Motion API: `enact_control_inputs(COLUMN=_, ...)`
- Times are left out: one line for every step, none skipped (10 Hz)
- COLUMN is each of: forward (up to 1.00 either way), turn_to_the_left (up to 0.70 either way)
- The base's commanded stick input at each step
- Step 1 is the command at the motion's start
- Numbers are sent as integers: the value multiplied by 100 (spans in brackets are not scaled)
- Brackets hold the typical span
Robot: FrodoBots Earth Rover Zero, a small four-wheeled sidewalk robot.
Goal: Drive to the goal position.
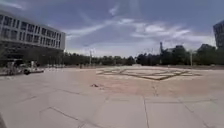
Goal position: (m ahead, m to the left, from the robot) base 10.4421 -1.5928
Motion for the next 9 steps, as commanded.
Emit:
enact_control_inputs(forward=57, turn_to_the_left=0)
enact_control_inputs(forward=57, turn_to_the_left=0)
enact_control_inputs(forward=57, turn_to_the_left=0)
enact_control_inputs(forward=57, turn_to_the_left=0)
enact_control_inputs(forward=57, turn_to_the_left=0)
enact_control_inputs(forward=57, turn_to_the_left=0)
enact_control_inputs(forward=57, turn_to_the_left=0)
enact_control_inputs(forward=57, turn_to_the_left=0)
enact_control_inputs(forward=57, turn_to_the_left=0)
